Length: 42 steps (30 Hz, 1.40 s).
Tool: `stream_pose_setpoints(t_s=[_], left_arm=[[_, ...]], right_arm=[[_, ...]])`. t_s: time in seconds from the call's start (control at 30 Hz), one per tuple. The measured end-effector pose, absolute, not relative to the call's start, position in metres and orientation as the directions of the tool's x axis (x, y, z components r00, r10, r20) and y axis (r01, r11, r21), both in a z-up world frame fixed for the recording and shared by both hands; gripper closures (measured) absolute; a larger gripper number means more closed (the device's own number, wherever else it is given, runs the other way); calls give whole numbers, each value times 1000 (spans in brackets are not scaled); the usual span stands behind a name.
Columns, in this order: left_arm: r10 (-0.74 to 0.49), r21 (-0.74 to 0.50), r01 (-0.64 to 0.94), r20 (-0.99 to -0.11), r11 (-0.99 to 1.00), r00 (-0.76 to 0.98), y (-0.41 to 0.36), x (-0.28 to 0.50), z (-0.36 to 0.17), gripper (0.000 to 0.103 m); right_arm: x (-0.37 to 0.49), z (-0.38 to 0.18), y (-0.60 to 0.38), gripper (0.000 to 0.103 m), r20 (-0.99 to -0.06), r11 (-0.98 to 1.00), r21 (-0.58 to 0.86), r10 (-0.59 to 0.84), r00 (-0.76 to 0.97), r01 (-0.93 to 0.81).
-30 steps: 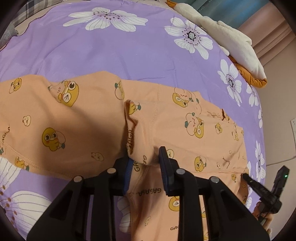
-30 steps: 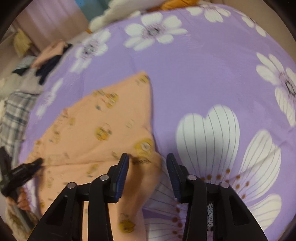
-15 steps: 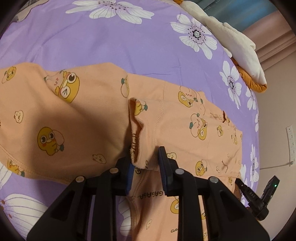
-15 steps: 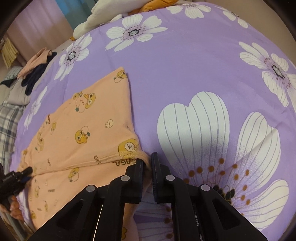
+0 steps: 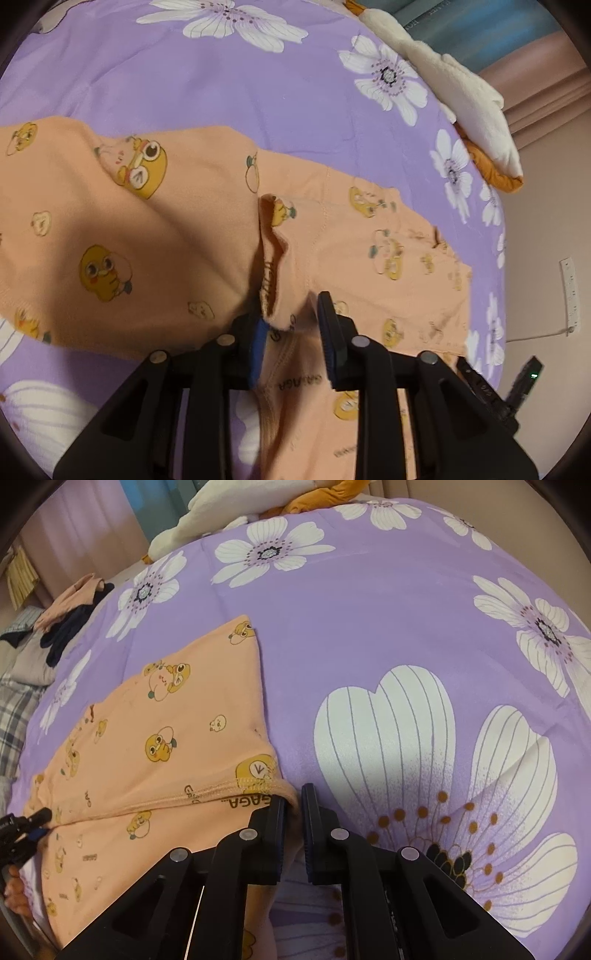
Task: Fold small clothes
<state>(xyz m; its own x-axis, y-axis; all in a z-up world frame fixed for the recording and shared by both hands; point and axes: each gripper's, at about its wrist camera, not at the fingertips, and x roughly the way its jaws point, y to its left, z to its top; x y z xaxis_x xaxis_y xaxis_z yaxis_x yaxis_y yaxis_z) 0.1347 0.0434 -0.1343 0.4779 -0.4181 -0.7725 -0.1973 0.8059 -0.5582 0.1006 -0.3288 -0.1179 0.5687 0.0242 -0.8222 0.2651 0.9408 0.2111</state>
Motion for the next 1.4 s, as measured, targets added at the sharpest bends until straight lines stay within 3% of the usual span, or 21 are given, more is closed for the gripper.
stream_pose_setpoints(t_s=[0.1,0.2,0.23,0.27,0.37,0.43,0.53,0.63,0.77,1.17,1.33,1.4], left_arm=[[-373,-544,-211,-762,812,529,56,118,-112,59],[-290,-509,-233,-746,828,600,77,98,-85,38],[-242,-488,-260,-745,833,622,87,90,-77,29],[-198,-465,-287,-748,838,634,95,85,-71,24],[-10,-316,-384,-783,868,622,117,66,-56,17],[97,-216,-424,-792,880,603,128,55,-51,14],[137,-213,-478,-790,852,597,148,40,-53,13],[125,-256,-509,-791,822,599,165,31,-58,13],[141,-260,-530,-788,807,600,178,28,-59,13],[107,-320,-573,-802,754,588,225,39,-89,14],[51,-395,-613,-813,685,581,258,47,-116,32],[22,-455,-618,-794,641,607,270,48,-124,32]], right_arm=[[101,-116,-330,95,-827,941,209,25,561,266],[100,-112,-332,93,-834,938,221,38,551,269],[99,-110,-332,88,-837,936,223,40,545,273],[97,-106,-332,77,-838,935,217,30,545,280],[86,-91,-326,44,-814,944,171,-25,581,281],[79,-79,-321,42,-797,950,165,-31,603,266],[67,-58,-308,39,-771,961,171,-6,637,217],[58,-40,-295,30,-734,971,167,6,679,173],[53,-25,-269,30,-704,985,137,25,710,101],[54,-50,-237,30,-786,996,53,1,618,66],[57,-51,-235,30,-799,995,36,-26,600,91],[57,-51,-231,30,-799,996,27,-31,600,87]])
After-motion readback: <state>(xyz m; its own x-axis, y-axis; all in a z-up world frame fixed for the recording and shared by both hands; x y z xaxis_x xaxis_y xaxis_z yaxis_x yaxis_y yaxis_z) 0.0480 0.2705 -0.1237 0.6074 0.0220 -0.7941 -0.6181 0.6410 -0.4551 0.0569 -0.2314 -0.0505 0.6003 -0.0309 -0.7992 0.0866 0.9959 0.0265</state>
